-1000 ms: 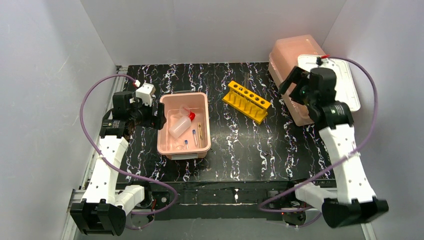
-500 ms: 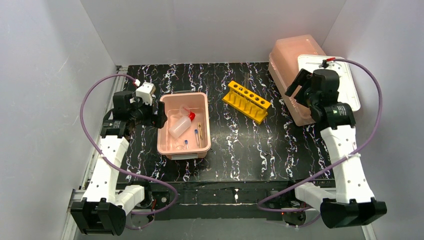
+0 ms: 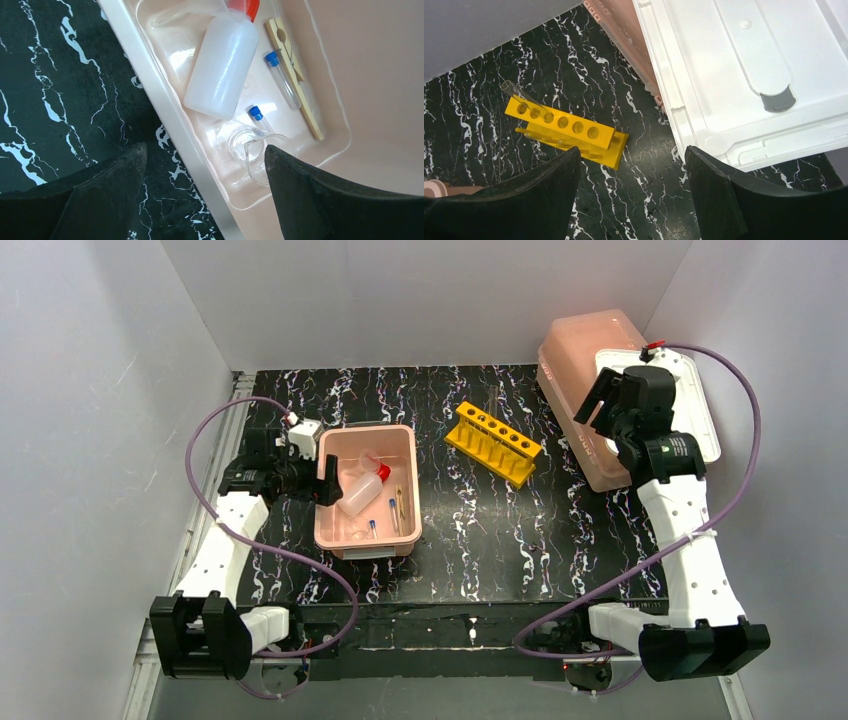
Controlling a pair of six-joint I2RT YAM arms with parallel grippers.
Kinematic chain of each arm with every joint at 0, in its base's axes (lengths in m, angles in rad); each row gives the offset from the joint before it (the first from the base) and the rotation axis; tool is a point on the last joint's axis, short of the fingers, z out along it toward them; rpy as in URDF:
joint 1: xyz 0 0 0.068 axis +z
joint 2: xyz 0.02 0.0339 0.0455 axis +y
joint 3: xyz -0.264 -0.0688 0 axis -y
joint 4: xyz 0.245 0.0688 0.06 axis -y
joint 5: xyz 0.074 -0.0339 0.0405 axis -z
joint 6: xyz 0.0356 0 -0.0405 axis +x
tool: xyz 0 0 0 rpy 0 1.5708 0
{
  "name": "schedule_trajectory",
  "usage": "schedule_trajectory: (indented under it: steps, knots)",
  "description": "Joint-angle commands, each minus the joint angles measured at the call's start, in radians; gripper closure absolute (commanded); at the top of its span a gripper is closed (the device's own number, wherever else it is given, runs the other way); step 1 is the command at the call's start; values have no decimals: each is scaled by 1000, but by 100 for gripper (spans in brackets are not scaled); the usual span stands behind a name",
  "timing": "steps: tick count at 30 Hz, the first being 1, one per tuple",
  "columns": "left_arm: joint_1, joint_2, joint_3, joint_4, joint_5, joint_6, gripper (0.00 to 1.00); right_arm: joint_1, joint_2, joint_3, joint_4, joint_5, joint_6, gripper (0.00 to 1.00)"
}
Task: Organize the chemistry lab equipment
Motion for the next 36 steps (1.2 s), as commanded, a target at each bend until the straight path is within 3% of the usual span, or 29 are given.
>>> schedule_trajectory:
  steps: [1,8,16,28,36]
  knots:
    - [3,26,-4,-25,57,95,18,-3,36,58,57,8,-29,17]
    - [4,85,28,-40,64,244,49,-3,66,75,61,-23,-51,17]
    - [0,119,113,-116,81,434,74,-3,93,86,72,-42,-58,17]
    - [-98,181,147,-161,155,701,73,-3,136,116,77,-61,-79,16]
    - [-189,338,302,-216,115,821,75,-3,149,114,88,-60,-84,16]
